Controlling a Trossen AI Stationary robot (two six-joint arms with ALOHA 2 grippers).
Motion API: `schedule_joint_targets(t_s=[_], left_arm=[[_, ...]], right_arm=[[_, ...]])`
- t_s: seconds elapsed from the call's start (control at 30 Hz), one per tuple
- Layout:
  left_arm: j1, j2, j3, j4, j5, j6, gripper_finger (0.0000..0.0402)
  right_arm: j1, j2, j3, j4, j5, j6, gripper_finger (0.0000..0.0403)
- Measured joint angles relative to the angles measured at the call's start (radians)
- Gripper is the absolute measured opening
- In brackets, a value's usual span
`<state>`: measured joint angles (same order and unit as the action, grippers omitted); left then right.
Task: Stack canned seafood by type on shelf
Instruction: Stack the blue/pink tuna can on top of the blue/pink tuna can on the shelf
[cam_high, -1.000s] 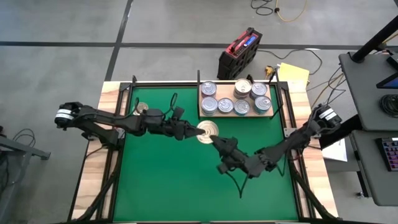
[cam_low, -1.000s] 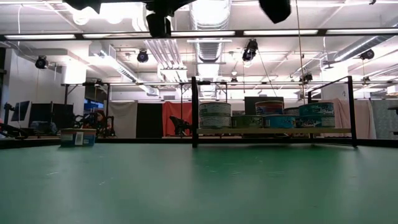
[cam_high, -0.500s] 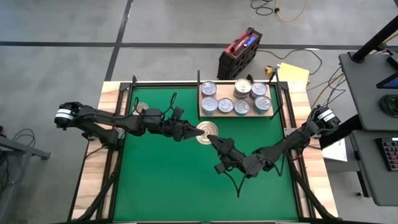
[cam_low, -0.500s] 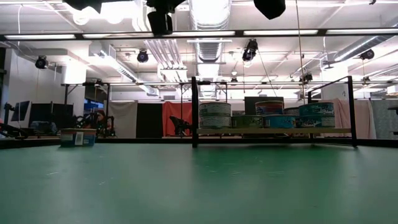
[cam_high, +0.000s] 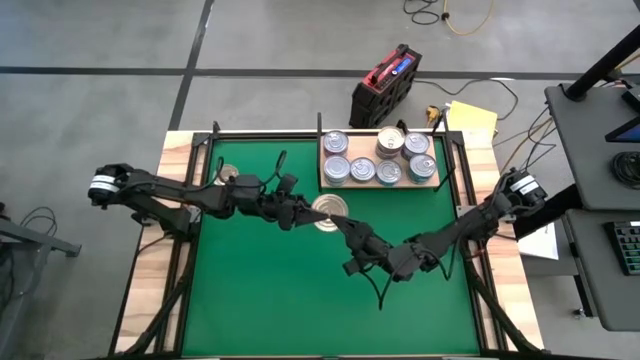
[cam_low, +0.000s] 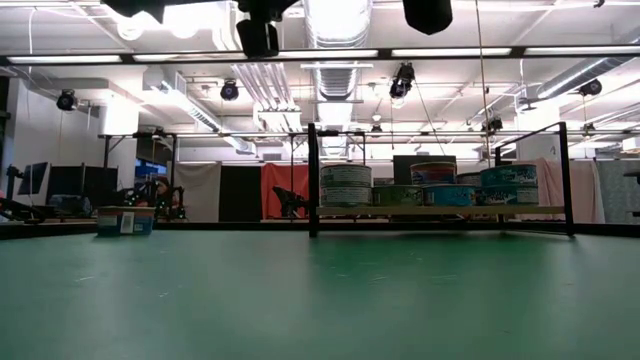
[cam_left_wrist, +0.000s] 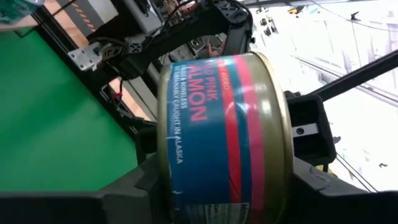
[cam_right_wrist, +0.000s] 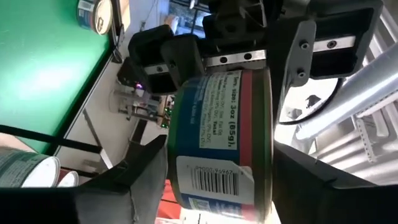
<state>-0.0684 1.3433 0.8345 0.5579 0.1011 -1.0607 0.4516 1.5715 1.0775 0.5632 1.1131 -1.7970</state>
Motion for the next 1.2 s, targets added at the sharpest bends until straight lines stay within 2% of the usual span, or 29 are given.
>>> schedule_joint_targets(t_s=[0.07, 0.2, 0.3, 0.4, 0.57, 0.73, 0.9, 1.0, 1.07, 1.2], left_arm=[[0.000, 0.001, 0.000, -0.003, 0.016, -0.003, 0.0171], [0.000, 0.001, 0.000, -0.008, 0.041, 0.004, 0.0174], [0.000, 0.001, 0.000, -0.016, 0.047, 0.024, 0.0211], [-0.003, 0.001, 0.001, -0.016, 0.056, 0.051, 0.0258], [-0.002, 0.000, 0.001, -0.014, 0.066, 0.114, 0.0303], [0.002, -0.003, 0.021, -0.016, 0.078, 0.199, 0.0308], [0.012, -0.015, 0.063, -0.061, 0.112, 0.267, 0.0299], [0.028, -0.023, 0.106, -0.158, 0.113, 0.358, 0.0294], [0.041, -0.024, 0.140, -0.246, 0.101, 0.436, 0.0292], [0.049, -0.025, 0.203, -0.441, 0.009, 0.605, 0.0290]], right_arm=[[-0.005, 0.000, 0.001, -0.002, -0.003, -0.004, 0.0238], [-0.010, 0.000, 0.011, -0.003, -0.005, -0.001, 0.0242], [-0.013, 0.001, 0.018, -0.004, 0.009, 0.006, 0.0221], [-0.014, 0.001, 0.027, -0.002, 0.020, 0.011, 0.0179], [-0.014, 0.001, 0.026, -0.005, 0.023, 0.024, 0.0177], [-0.014, -0.017, 0.025, -0.004, 0.021, 0.078, 0.0177], [-0.013, -0.089, 0.006, -0.014, -0.026, 0.136, 0.0177], [-0.013, -0.157, -0.005, -0.099, -0.048, 0.229, 0.0177], [-0.013, -0.209, -0.005, -0.211, -0.081, 0.350, 0.0177], [-0.014, -0.302, -0.005, -0.416, -0.098, 0.590, 0.0177]])
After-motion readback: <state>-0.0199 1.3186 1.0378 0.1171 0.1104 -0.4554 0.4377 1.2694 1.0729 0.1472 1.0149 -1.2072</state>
